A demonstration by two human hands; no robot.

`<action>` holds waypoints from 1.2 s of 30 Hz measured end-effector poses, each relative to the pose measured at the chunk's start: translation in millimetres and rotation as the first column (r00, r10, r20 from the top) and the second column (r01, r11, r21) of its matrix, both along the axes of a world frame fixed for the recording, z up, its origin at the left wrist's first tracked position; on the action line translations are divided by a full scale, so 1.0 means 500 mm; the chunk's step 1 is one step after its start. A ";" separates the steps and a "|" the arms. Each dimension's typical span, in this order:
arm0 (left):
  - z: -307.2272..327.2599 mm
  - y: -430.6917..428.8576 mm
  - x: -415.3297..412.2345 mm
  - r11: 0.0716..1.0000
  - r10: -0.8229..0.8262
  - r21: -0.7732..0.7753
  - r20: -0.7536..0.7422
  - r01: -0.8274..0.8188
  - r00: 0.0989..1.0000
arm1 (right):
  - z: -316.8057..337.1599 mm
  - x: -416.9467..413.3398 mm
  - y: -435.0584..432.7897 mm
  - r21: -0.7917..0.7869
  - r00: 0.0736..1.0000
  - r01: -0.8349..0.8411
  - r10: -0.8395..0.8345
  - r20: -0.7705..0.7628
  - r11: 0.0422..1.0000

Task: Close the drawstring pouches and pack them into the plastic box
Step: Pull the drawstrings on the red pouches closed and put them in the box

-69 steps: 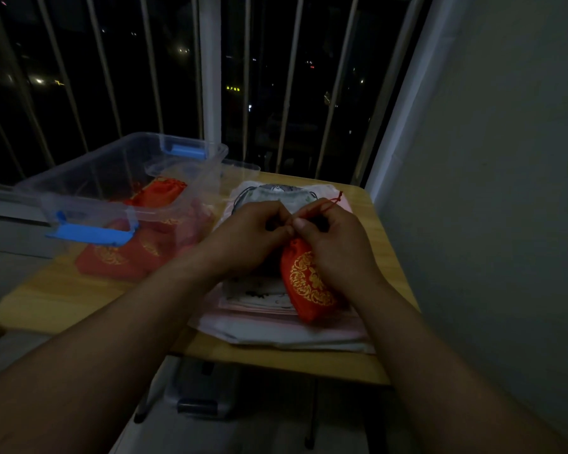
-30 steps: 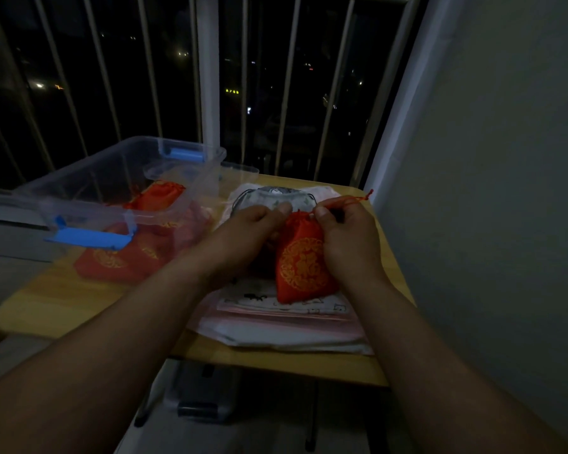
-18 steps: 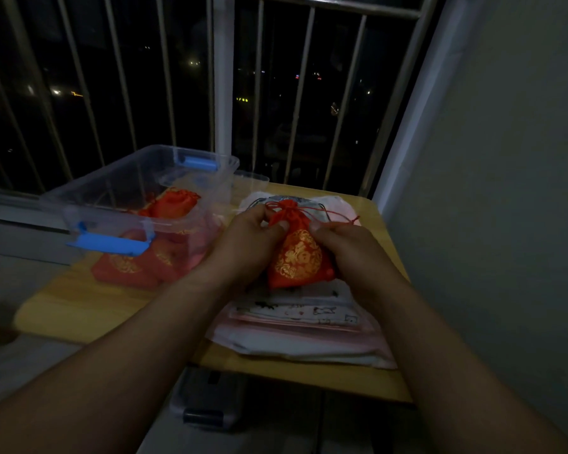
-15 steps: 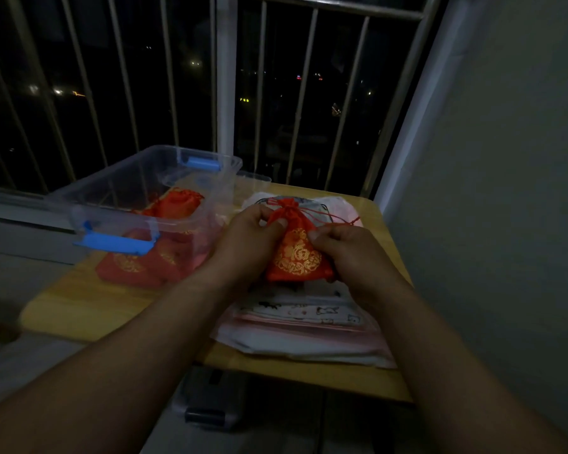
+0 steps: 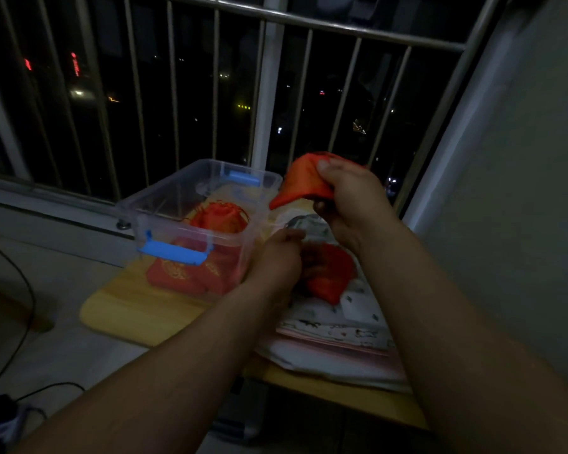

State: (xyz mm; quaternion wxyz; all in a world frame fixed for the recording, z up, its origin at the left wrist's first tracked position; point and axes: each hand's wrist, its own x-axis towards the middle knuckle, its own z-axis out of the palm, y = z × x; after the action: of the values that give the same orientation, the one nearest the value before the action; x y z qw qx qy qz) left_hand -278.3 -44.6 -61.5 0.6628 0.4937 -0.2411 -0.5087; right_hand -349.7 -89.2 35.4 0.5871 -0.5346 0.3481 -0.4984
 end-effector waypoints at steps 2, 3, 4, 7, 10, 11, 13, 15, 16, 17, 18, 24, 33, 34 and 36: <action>0.005 0.002 -0.001 1.000 -0.019 0.005 0.014 0.019 1.000 | 0.020 0.039 0.000 0.004 1.000 -0.025 0.025 -0.010 1.000; 0.006 0.003 -0.002 1.000 -0.027 0.004 0.018 0.027 0.999 | 0.026 0.057 -0.001 0.009 0.999 -0.045 0.045 0.000 0.999; 0.006 0.002 -0.001 0.999 -0.031 0.004 0.020 0.031 0.999 | 0.031 0.076 -0.004 0.013 0.998 -0.061 0.061 0.006 0.998; 0.004 0.004 0.000 0.998 -0.057 -0.011 0.064 0.058 0.996 | 0.040 0.128 -0.022 0.037 0.996 -0.087 0.087 0.000 0.996; 0.007 0.009 0.002 0.997 -0.069 -0.033 0.078 0.072 0.995 | 0.034 0.164 -0.054 0.075 0.987 -0.122 0.129 -0.097 0.990; 0.009 0.011 0.001 0.995 -0.080 -0.046 0.075 0.084 0.994 | 0.029 0.167 -0.068 0.078 0.974 -0.094 0.108 -0.200 0.993; 0.013 0.014 0.003 0.995 -0.082 -0.054 0.089 0.087 0.993 | 0.010 0.158 -0.099 0.023 0.917 -0.006 0.015 -0.398 1.000; 0.016 0.010 0.008 0.997 -0.068 -0.042 0.105 0.072 0.992 | -0.013 0.130 -0.116 -0.012 0.902 0.020 -0.023 -0.431 1.000; 0.013 0.003 0.013 0.997 -0.064 -0.038 0.132 0.069 0.989 | -0.024 0.114 -0.117 -0.007 0.911 0.013 -0.014 -0.413 1.000; 0.012 0.003 0.018 0.997 -0.062 -0.030 0.188 0.069 0.980 | -0.038 0.095 -0.119 -0.004 0.914 0.007 -0.008 -0.407 1.000; 0.008 0.003 0.023 0.998 -0.057 -0.013 0.264 0.062 0.963 | -0.053 0.074 -0.119 0.001 0.913 0.012 -0.010 -0.407 1.000; -0.017 -0.001 0.037 0.999 -0.016 0.030 0.745 -0.010 0.667 | -0.140 -0.074 -0.103 0.041 0.883 0.132 -0.099 -0.459 0.990; -0.023 -0.007 0.030 0.976 -0.210 0.216 0.894 0.030 0.396 | -0.207 -0.174 -0.072 -0.176 0.676 0.112 -0.204 -0.708 0.978; -0.024 -0.008 0.028 0.973 -0.223 0.230 0.892 0.028 0.394 | -0.207 -0.179 -0.071 -0.184 0.650 0.098 -0.203 -0.732 0.978; -0.019 -0.010 0.022 0.966 -0.245 0.257 0.886 0.022 0.394 | -0.214 -0.186 -0.077 -0.134 0.665 0.088 -0.158 -0.730 0.987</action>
State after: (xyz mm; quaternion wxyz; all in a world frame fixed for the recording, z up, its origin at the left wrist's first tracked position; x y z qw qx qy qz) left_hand -267.1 -49.5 -71.0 0.3266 0.7346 -0.5482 -0.2308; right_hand -442.7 -127.6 -71.5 0.3374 -0.6906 0.5685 -0.2934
